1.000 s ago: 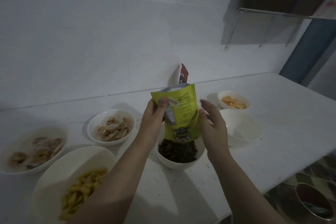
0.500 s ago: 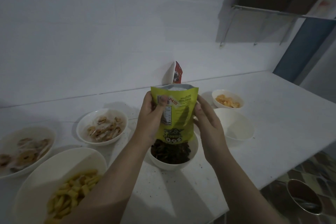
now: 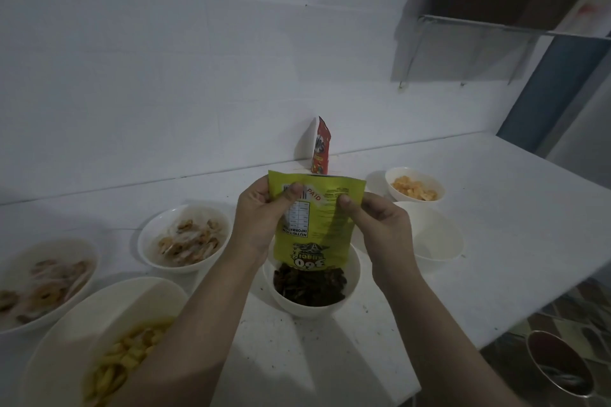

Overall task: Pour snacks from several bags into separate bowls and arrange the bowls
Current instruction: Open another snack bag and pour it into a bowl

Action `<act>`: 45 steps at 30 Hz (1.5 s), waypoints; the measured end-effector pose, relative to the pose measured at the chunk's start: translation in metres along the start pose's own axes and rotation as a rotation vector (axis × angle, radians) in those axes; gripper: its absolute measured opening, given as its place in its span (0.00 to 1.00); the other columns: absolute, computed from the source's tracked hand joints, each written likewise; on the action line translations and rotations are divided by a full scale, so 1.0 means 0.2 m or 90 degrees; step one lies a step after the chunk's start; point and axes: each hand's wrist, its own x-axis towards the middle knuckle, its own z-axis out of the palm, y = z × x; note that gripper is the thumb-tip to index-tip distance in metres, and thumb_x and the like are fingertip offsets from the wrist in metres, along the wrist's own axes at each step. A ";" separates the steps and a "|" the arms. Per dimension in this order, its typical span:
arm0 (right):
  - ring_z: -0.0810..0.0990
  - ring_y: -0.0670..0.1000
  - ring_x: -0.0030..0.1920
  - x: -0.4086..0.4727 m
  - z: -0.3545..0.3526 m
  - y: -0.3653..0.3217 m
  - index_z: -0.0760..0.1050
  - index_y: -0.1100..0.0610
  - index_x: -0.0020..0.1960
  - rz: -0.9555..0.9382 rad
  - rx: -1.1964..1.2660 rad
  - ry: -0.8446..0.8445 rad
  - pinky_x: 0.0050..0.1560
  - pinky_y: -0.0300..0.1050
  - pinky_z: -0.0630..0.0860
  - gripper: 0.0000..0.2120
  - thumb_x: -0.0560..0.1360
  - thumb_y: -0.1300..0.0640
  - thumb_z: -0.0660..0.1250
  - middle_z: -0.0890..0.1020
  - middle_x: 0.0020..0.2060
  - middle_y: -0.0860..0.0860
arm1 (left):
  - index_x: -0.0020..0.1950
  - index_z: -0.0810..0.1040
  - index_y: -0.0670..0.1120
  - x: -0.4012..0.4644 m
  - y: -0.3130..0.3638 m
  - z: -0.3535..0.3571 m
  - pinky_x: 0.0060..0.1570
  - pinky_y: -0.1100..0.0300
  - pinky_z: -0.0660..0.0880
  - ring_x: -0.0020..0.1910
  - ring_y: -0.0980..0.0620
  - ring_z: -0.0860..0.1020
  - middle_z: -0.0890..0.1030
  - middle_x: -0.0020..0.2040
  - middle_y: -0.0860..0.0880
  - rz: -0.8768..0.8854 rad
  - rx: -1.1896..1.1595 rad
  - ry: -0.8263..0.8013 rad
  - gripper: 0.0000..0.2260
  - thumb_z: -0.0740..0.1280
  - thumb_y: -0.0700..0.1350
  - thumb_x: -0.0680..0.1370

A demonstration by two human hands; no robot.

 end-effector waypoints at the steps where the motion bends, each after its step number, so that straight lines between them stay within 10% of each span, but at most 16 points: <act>1: 0.85 0.46 0.47 0.00 0.00 0.00 0.85 0.56 0.52 0.008 -0.005 -0.022 0.45 0.37 0.79 0.07 0.74 0.59 0.72 0.88 0.45 0.50 | 0.48 0.82 0.42 0.00 0.00 -0.01 0.39 0.60 0.80 0.43 0.51 0.85 0.87 0.43 0.48 0.006 0.003 -0.005 0.10 0.72 0.44 0.68; 35: 0.84 0.46 0.37 0.08 0.02 -0.09 0.84 0.62 0.46 -0.062 0.082 0.061 0.38 0.36 0.78 0.04 0.74 0.62 0.72 0.86 0.35 0.48 | 0.59 0.79 0.49 0.05 -0.07 -0.19 0.57 0.52 0.79 0.55 0.52 0.83 0.85 0.54 0.52 -0.142 0.281 -0.299 0.16 0.73 0.44 0.72; 45: 0.86 0.45 0.43 0.05 0.05 -0.05 0.84 0.50 0.47 -0.008 -0.090 -0.103 0.44 0.43 0.83 0.07 0.71 0.60 0.76 0.88 0.42 0.46 | 0.48 0.82 0.42 0.10 0.07 0.02 0.43 0.62 0.79 0.43 0.54 0.84 0.86 0.41 0.52 0.079 0.036 -0.067 0.07 0.69 0.42 0.73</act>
